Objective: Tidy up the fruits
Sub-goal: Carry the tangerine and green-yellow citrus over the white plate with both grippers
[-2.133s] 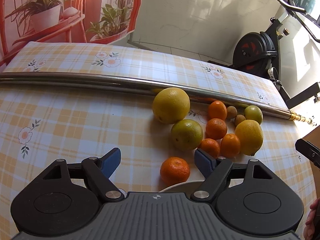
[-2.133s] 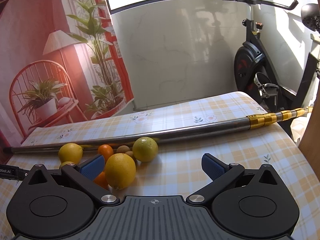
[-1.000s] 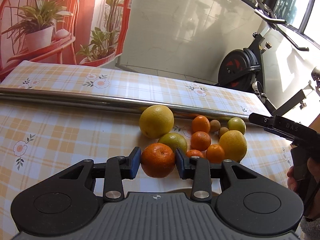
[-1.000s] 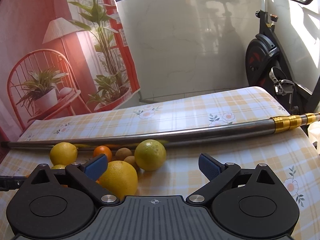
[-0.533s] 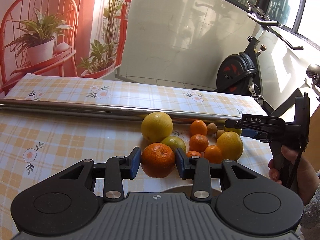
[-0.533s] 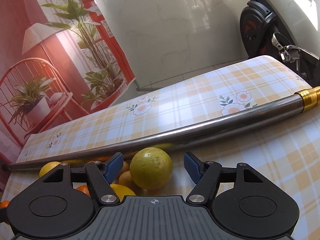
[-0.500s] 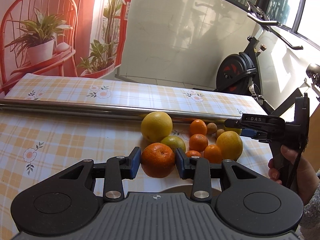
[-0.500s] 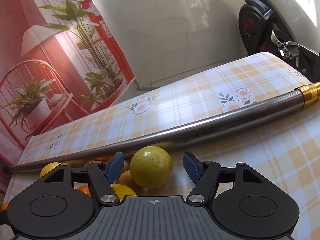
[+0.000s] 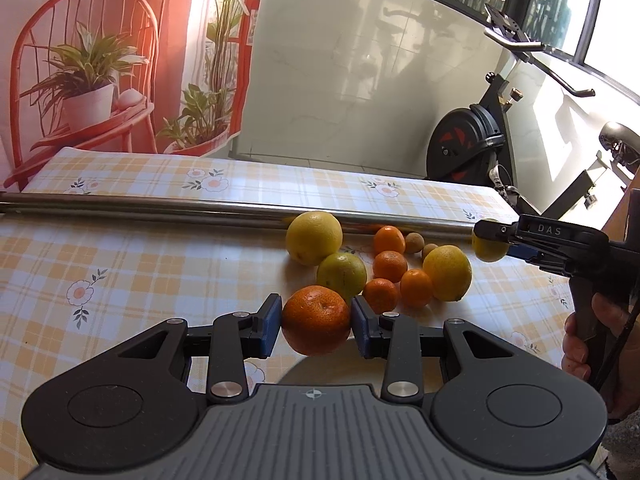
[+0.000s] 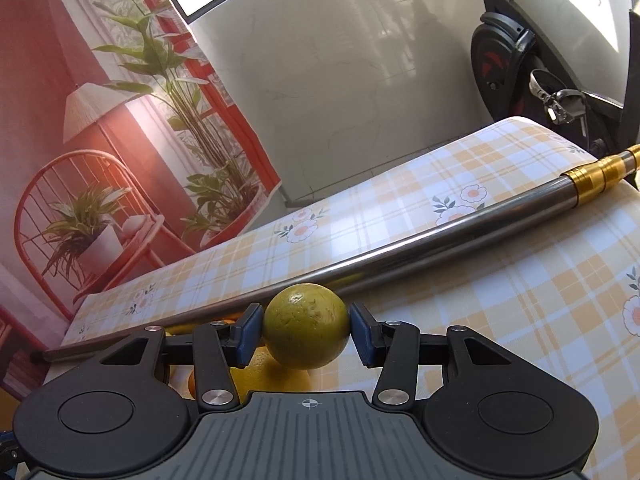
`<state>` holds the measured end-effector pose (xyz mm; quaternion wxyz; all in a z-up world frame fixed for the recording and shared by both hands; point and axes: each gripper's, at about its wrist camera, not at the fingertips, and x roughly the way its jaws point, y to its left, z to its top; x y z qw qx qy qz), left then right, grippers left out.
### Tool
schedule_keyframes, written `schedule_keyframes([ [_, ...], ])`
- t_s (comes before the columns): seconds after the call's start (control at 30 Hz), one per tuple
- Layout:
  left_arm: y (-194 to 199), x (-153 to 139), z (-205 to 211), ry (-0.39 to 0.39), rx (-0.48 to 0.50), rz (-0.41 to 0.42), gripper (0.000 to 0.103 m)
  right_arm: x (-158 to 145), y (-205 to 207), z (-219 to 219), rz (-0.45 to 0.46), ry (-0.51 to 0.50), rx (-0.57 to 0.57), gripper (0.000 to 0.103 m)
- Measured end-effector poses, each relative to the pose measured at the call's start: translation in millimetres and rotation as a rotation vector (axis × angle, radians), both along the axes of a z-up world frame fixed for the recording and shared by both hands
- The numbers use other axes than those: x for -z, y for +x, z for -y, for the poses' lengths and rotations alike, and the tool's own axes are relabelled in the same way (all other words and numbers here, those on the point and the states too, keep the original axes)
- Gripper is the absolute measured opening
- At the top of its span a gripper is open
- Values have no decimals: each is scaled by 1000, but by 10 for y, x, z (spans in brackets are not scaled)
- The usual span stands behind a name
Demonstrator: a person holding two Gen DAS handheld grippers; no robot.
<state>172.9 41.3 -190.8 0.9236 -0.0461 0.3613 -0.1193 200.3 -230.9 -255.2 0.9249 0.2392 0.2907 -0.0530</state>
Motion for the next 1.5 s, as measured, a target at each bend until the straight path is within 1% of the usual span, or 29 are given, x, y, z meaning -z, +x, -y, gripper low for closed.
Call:
schedule_keyframes([
  [0.1, -119, 12, -39, 8, 11, -4, 40, -162, -231, -140, 39, -17, -35, 44],
  [0.17, -196, 31, -79, 5, 8, -11, 40, -260, -407, -294, 53, -58, -69, 44],
  [0.27, -314, 76, -148, -19, -9, -30, 40, -353, -660, -563, 52, -145, -122, 44],
  [0.37, -421, 129, -197, -36, -9, -40, 40, -399, -875, -805, 41, -166, -178, 44],
  [0.47, -501, 186, -198, -20, -9, -48, 40, -422, -1026, -996, 11, -171, -222, 44],
  [0.57, -565, 239, -209, -27, 1, -59, 40, -433, -1121, -1197, -28, -193, -270, 44],
  [0.73, -659, 292, -143, 26, 28, -43, 40, -362, -1256, -1492, -104, -250, -329, 44],
  [0.87, -672, 342, -138, 31, 39, -54, 40, -296, -1321, -1762, -163, -365, -347, 44],
  [1.03, -670, 380, -155, 33, 28, -61, 40, -247, -1349, -1901, -198, -453, -361, 44],
  [1.17, -678, 393, -144, 38, 29, -66, 40, -185, -1319, -1894, -224, -448, -374, 44],
  [1.33, -684, 400, -137, 41, 32, -69, 40, -100, -1275, -1825, -254, -384, -373, 44],
  [1.5, -677, 409, -135, 45, 31, -72, 40, -86, -1270, -1805, -246, -364, -369, 44],
])
